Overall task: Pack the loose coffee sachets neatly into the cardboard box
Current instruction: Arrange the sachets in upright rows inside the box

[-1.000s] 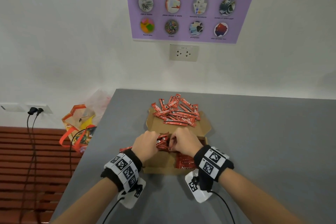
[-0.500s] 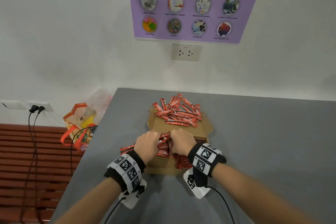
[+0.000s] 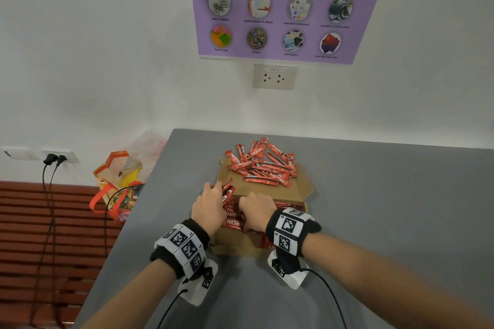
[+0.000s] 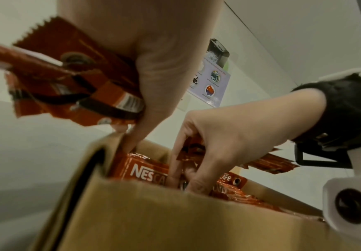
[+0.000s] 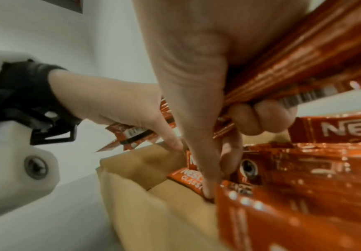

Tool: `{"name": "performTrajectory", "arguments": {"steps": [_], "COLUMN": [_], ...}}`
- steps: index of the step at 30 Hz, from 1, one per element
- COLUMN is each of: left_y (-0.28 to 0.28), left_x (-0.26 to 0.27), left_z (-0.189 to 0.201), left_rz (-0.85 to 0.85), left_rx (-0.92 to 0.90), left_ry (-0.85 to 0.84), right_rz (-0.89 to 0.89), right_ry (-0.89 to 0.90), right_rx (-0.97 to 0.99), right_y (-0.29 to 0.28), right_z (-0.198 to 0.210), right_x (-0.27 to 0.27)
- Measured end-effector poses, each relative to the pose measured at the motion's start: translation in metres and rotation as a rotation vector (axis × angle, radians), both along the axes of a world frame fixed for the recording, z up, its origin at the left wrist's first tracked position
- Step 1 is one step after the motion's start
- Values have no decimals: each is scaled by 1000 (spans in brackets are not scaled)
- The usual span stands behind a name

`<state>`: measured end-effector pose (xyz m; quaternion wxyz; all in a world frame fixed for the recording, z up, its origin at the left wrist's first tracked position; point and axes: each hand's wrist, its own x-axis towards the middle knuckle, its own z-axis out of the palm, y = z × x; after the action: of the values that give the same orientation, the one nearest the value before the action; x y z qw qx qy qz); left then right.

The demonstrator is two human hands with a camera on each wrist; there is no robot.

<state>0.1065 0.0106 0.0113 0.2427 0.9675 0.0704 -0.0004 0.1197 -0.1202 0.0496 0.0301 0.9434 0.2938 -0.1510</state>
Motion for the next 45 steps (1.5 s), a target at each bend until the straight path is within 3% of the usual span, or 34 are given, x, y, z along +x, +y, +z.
{"name": "performTrajectory", "arguments": {"steps": [12,33,35,40,45], "left_y": [2,2,4,1,-12], "left_x": [-1,-5,-4,-1,-3], "left_z": [0,13,18,35,39], "left_rz": [-53,-52,-37,-85,-174], "left_rx": [-21,-40,-71,-175,-222], "left_ry": [-12,-6,-70,-193,-218], "right_rz": [-59,-100,-150,-355,-329], "right_ry": [-65,-1,7,1,72], "right_rx": [52,83,204,983,1029], "right_y": [6,6,2,-4,-9], "right_z": [5,1,4,23,35], "right_x": [5,14,18,16,0]}}
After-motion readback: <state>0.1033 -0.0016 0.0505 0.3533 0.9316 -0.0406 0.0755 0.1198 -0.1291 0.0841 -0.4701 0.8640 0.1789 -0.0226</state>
